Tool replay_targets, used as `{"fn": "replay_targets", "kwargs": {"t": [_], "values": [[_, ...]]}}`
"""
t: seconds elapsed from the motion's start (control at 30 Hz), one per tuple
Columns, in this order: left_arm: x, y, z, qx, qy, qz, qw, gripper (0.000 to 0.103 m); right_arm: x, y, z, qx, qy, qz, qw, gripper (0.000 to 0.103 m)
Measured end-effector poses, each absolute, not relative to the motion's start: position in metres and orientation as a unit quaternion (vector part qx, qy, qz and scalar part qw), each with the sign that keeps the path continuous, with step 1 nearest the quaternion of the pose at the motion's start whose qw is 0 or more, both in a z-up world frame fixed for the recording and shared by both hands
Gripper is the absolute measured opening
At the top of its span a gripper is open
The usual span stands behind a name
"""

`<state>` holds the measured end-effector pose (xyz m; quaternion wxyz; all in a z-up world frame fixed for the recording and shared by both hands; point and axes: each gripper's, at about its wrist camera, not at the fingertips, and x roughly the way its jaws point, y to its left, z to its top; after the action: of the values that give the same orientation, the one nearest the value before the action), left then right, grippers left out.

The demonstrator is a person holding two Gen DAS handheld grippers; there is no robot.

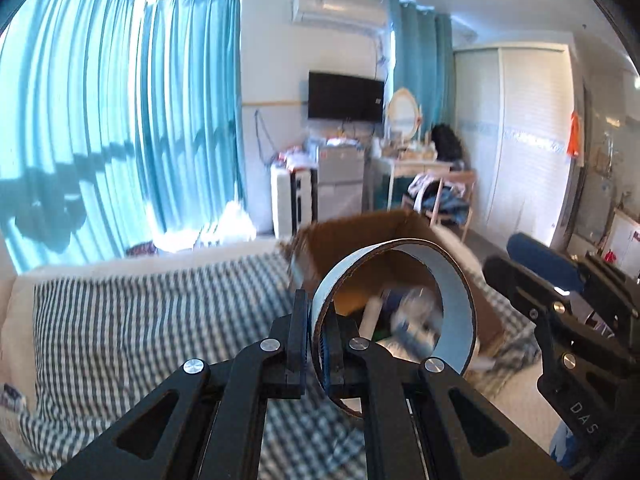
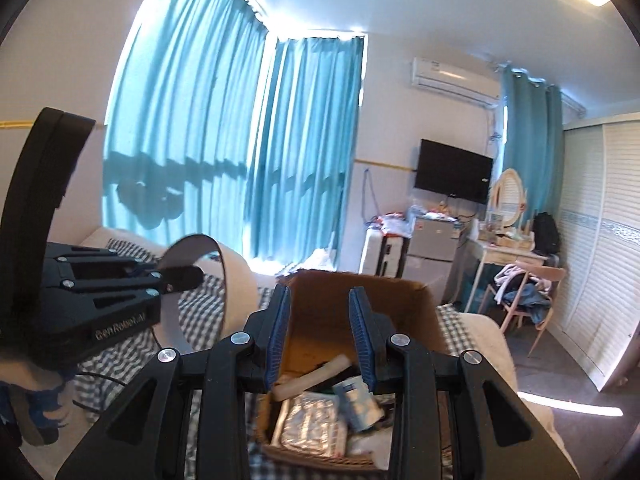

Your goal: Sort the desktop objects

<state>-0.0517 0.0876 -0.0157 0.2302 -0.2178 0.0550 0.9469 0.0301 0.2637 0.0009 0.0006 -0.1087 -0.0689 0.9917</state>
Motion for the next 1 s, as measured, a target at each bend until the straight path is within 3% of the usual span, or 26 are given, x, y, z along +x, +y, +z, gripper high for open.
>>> {"fn": "replay_targets", "kwargs": {"t": [0.37, 0.87, 0.97, 1.0], "values": [[-0.098, 0.146, -0.003, -0.227, 0.047, 0.937, 0.262, 0.005, 0.011, 0.326, 0.003, -0.121, -0.039, 0.991, 0.048, 0.03], [-0.177, 0.228, -0.091, -0.338, 0.107, 0.899, 0.257, 0.006, -0.067, 0.357, -0.079, -0.258, -0.022, 0.965, 0.043, 0.03], [-0.19, 0.231, -0.106, -0.363, 0.116, 0.894, 0.237, 0.022, -0.075, 0.362, -0.087, -0.28, -0.022, 0.959, 0.042, 0.03], [-0.191, 0.232, -0.109, -0.369, 0.116, 0.892, 0.236, 0.039, -0.077, 0.364, -0.089, -0.289, -0.019, 0.956, 0.04, 0.03]]}}
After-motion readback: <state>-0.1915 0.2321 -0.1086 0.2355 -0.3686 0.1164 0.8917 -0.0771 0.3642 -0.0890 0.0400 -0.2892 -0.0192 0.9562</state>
